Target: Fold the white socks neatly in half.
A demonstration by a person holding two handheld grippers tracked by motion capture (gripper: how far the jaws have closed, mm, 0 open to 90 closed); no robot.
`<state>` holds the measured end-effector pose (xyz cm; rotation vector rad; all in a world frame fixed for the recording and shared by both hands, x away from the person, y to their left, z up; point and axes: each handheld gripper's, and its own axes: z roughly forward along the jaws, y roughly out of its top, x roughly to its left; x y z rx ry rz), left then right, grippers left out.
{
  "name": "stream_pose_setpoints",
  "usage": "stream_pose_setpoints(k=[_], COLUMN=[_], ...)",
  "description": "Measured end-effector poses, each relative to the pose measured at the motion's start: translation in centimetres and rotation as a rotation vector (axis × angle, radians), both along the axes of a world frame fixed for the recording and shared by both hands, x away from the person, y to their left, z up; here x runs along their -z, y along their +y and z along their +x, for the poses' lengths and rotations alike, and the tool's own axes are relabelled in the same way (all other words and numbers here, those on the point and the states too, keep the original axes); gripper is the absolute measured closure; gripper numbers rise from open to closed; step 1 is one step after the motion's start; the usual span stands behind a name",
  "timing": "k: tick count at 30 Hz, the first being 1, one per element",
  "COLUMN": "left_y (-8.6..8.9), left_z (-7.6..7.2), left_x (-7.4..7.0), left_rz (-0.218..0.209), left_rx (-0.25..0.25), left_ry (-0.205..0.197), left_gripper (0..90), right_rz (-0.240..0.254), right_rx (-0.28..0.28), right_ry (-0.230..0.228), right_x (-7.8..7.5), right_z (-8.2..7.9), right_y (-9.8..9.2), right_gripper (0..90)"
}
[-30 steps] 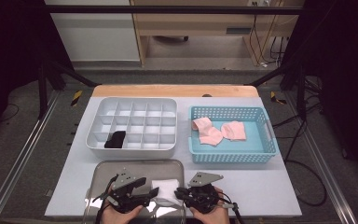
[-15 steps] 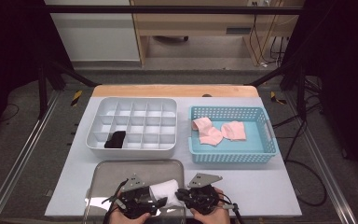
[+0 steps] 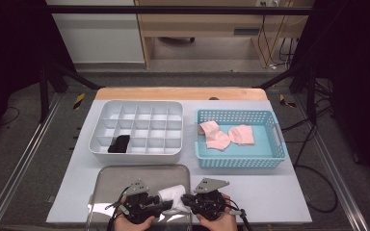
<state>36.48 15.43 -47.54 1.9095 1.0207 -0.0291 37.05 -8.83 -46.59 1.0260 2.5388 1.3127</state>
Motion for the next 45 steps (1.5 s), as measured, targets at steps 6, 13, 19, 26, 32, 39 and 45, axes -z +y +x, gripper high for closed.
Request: stream_pose_setpoints(k=[6, 13, 19, 26, 32, 39, 45], left_y=[-0.2, -0.6, -1.2, -1.0, -1.0, -0.9, -0.7], left_z=[0.1, 0.6, 0.6, 0.8, 0.8, 0.9, 1.4], left_x=[-0.2, -0.6, 0.1, 0.6, 0.2, -1.2, -2.6], left_rz=[0.025, 0.021, 0.016, -0.028, -0.015, 0.014, 0.028], left_rx=[0.002, -0.032, -0.04, -0.041, -0.059, -0.039, -0.031], left_ry=[-0.01, -0.044, -0.018, 0.033, 0.04, 0.002, -0.042], left_gripper=[65.0, 43.9, 41.2, 59.9, 68.5, 69.6, 69.5], right_rz=[0.009, 0.008, -0.001, -0.001, 0.015, 0.031, 0.01], right_rx=[0.0, 0.003, 0.001, 0.007, 0.03, 0.152, 0.268], right_ry=[0.012, 0.007, 0.002, 0.014, -0.009, -0.069, -0.082], right_x=[0.1, 0.2, 0.2, 0.3, -0.4, -1.3, -1.2], right_z=[0.1, 0.0, -0.1, 0.1, 0.4, 1.0, 1.5], right_y=[-0.1, -0.2, -0.2, -0.5, -1.5, -5.8, -9.4], right_gripper=[82.5, 82.6, 82.6, 82.0, 80.0, 74.3, 65.3])
